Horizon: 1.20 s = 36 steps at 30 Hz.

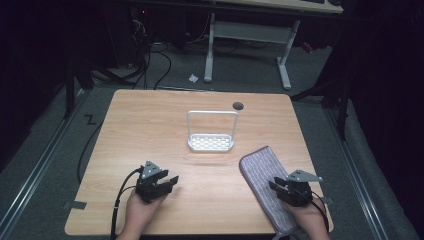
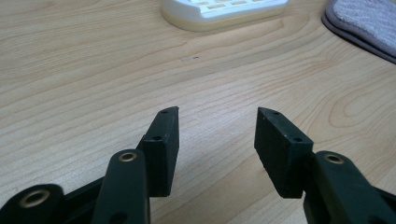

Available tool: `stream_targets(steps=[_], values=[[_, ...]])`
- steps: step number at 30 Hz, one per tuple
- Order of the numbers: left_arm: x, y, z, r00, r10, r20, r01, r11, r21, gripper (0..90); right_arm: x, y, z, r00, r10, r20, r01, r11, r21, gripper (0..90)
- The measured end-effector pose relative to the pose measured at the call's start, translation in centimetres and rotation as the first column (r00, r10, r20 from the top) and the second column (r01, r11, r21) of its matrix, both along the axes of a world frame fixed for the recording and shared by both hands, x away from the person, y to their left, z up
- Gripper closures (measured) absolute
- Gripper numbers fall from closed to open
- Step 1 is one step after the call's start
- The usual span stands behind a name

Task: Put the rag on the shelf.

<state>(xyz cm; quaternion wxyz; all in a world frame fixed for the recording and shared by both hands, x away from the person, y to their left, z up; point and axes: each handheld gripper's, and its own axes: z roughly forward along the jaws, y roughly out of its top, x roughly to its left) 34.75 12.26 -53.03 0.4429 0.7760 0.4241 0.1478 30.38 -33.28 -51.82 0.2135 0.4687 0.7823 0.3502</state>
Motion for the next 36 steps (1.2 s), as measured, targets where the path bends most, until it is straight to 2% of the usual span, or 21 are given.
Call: stream_targets(steps=[1,4,6,8,11,15,16,17,20,24,26,27,28,31,32,33,34,36], values=[[-0.1,-0.1,0.1,0.9999,-0.005,0.010,0.005,1.0000,0.001,51.8,-0.3,-0.3,0.5,0.9999,0.006,-0.013,-0.006,1.000,0.000,90.0],[-0.2,0.0,0.2,0.9999,0.002,0.010,-0.002,1.0000,-0.006,52.4,-0.5,-0.8,0.6,0.9996,-0.006,-0.028,0.006,1.000,-0.017,90.0],[-0.1,0.1,0.2,0.9999,0.006,0.009,-0.005,0.9999,-0.014,52.8,-0.4,-1.0,0.0,0.9979,-0.014,-0.063,0.012,0.999,-0.037,90.0],[0.0,0.1,0.2,1.0000,0.007,0.007,-0.007,0.9998,-0.018,52.8,-0.3,-0.7,-0.7,0.9952,0.004,-0.097,-0.009,0.999,-0.051,90.0],[0.0,-0.2,0.0,1.0000,0.000,0.004,0.000,1.0000,0.000,52.0,-0.3,0.0,-0.7,0.9945,0.009,-0.104,-0.014,0.999,-0.052,90.0],[-0.1,-0.5,0.0,0.9999,-0.010,0.006,0.010,0.9999,0.006,52.0,-0.4,1.3,-0.8,0.9932,0.047,-0.106,-0.050,0.998,-0.024,90.0],[-0.2,-0.7,0.0,0.9999,-0.014,0.008,0.014,0.9999,0.000,52.0,-0.5,2.7,-1.0,0.9915,0.079,-0.104,-0.079,0.997,-0.004,90.0],[-0.2,-0.7,0.0,0.9999,-0.014,0.008,0.014,0.9999,0.000,52.0,-0.5,3.2,-1.0,0.9902,0.097,-0.101,-0.097,0.995,0.001,90.0],[-0.3,-1.0,0.1,0.9996,-0.028,0.008,0.028,0.9996,0.004,52.0,-0.4,6.1,-1.1,0.9823,0.165,-0.089,-0.166,0.986,-0.006,90.0],[-0.4,-1.1,0.2,0.9994,-0.033,0.008,0.034,0.9993,-0.015,52.1,-0.2,9.2,-1.2,0.9725,0.221,-0.073,-0.223,0.974,-0.024,90.0],[-0.5,-1.2,0.2,0.9992,-0.040,0.005,0.040,0.9991,-0.017,52.1,-0.3,9.9,-0.9,0.9701,0.234,-0.066,-0.236,0.971,-0.028,87.8],[-0.5,-1.2,0.2,0.9992,-0.040,0.005,0.040,0.9991,-0.017,52.2,-0.3,9.9,-0.9,0.9701,0.234,-0.066,-0.236,0.971,-0.028,87.8],[-0.7,-1.4,0.2,0.9987,-0.051,0.003,0.051,0.9985,-0.019,52.5,-0.5,9.5,0.2,0.9729,0.230,-0.024,-0.230,0.973,-0.021,88.1],[-0.9,-1.7,0.2,0.9974,-0.072,0.003,0.072,0.9972,-0.019,56.4,-0.5,7.7,1.3,0.9844,0.174,0.026,-0.173,0.984,-0.036,90.0],[-1.1,-2.1,0.2,0.9957,-0.092,-0.003,0.092,0.9955,-0.020,57.9,-0.3,6.5,1.4,0.9902,0.137,0.029,-0.136,0.990,-0.038,90.0],[-1.1,-2.1,0.2,0.9957,-0.092,-0.003,0.092,0.9955,-0.020,59.1,-0.3,6.5,1.4,0.9902,0.137,0.029,-0.136,0.990,-0.038,90.0],[-1.3,-2.6,0.2,0.9939,-0.110,-0.006,0.110,0.9939,-0.012,61.5,0.2,4.7,0.9,0.9968,0.079,0.010,-0.079,0.996,-0.037,90.0],[-1.4,-3.0,0.2,0.9902,-0.139,-0.011,0.139,0.9902,-0.010,67.1,0.5,3.8,0.2,0.9985,0.054,-0.013,-0.054,0.998,-0.038,90.0]])
